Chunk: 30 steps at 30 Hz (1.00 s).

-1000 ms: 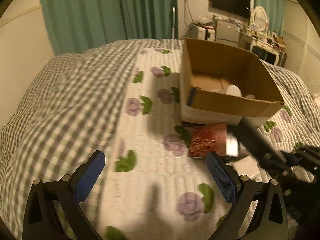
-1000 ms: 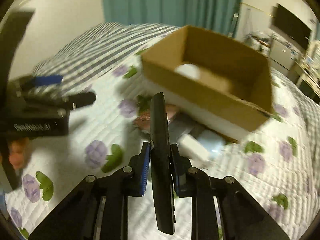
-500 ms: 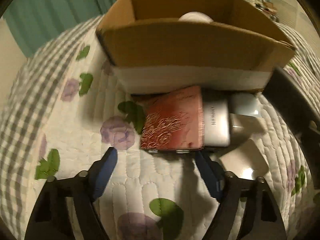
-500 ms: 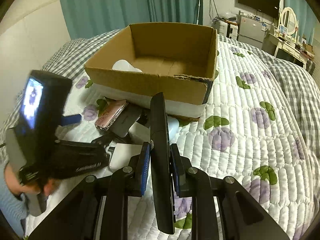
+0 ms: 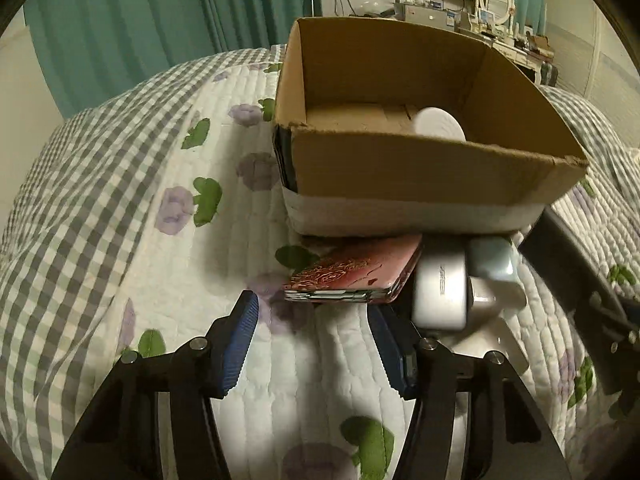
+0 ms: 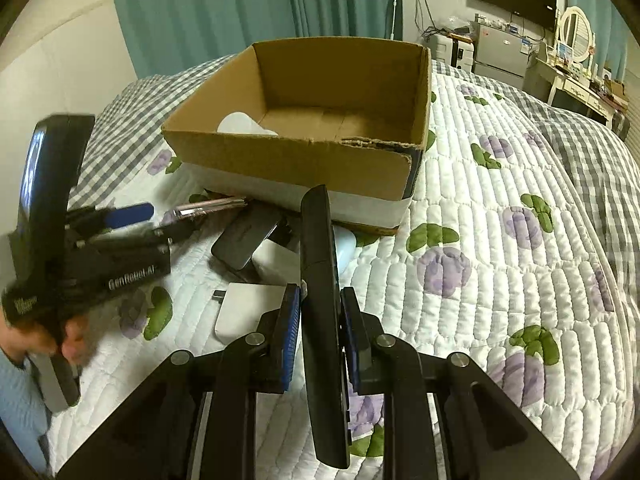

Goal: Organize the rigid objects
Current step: 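Grasp the pink card case with the left tool while the right holds the remote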

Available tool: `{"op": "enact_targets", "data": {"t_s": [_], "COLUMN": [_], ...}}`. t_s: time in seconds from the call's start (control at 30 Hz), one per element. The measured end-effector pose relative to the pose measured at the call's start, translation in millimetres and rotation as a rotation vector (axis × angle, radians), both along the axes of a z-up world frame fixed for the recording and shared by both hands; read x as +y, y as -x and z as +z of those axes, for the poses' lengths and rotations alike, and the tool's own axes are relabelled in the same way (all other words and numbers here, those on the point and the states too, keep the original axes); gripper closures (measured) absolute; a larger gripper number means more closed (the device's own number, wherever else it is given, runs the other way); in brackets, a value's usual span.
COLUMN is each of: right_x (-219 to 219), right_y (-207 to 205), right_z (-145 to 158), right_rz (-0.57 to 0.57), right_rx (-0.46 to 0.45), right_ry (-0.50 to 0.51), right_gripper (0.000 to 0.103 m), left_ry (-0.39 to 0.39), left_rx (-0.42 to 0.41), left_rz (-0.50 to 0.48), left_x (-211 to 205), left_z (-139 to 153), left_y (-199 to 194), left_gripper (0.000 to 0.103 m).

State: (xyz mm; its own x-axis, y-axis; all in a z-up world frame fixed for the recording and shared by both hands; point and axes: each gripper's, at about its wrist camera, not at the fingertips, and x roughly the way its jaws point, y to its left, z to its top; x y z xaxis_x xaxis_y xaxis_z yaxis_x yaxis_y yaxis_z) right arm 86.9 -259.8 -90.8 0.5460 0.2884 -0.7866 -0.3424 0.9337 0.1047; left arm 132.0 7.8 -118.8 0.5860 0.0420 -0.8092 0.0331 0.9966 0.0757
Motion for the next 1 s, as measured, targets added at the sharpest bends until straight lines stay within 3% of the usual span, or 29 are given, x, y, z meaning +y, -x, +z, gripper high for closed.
{"op": "enact_targets", "data": {"t_s": [0.07, 0.2, 0.27, 0.3, 0.33, 0.53, 0.73, 0.83, 0.9, 1.0], "right_x": [1, 1, 0, -1, -2, -4, -2, -2, -1, -1], "right_y": [0, -2, -4, -4, -5, -6, -5, -5, -5, -5], "right_z": [-1, -3, -4, -4, -4, -4, -4, -4, -4, -4], "right_rz": [0.001, -0.003, -0.006, -0.009, -0.011, -0.008, -0.003, -0.003, -0.003, -0.003], "right_rx": [0.0, 0.009, 0.017, 0.021, 0.022, 0.021, 0.018, 0.02, 0.02, 0.021], "right_ry": [0.006, 0.012, 0.01, 0.006, 0.004, -0.005, -0.004, -0.002, 0.0, -0.001], "right_gripper": [0.084, 0.084, 0.084, 0.084, 0.084, 0.084, 0.084, 0.084, 0.084, 0.084], "left_ry": [0.026, -0.009, -0.034, -0.039, -0.036, -0.003, -0.125, -0.13, -0.19, -0.159], "left_rx": [0.016, 0.004, -0.004, -0.005, -0.001, 0.006, -0.074, -0.045, 0.001, 0.036], "left_rz": [-0.058, -0.164, -0.191, -0.198, -0.2, -0.18, -0.111, -0.103, -0.078, -0.06], "left_x": [-9, -33, -39, -40, -39, -20, -21, -22, -23, -15], "left_z": [-4, -12, -12, -11, -10, -4, 12, 6, -10, -21], "left_y": [-7, -14, -15, -15, -17, -14, -2, -10, -18, -21], "left_gripper": [0.044, 0.044, 0.053, 0.063, 0.067, 0.067, 0.067, 0.067, 0.067, 0.084]}}
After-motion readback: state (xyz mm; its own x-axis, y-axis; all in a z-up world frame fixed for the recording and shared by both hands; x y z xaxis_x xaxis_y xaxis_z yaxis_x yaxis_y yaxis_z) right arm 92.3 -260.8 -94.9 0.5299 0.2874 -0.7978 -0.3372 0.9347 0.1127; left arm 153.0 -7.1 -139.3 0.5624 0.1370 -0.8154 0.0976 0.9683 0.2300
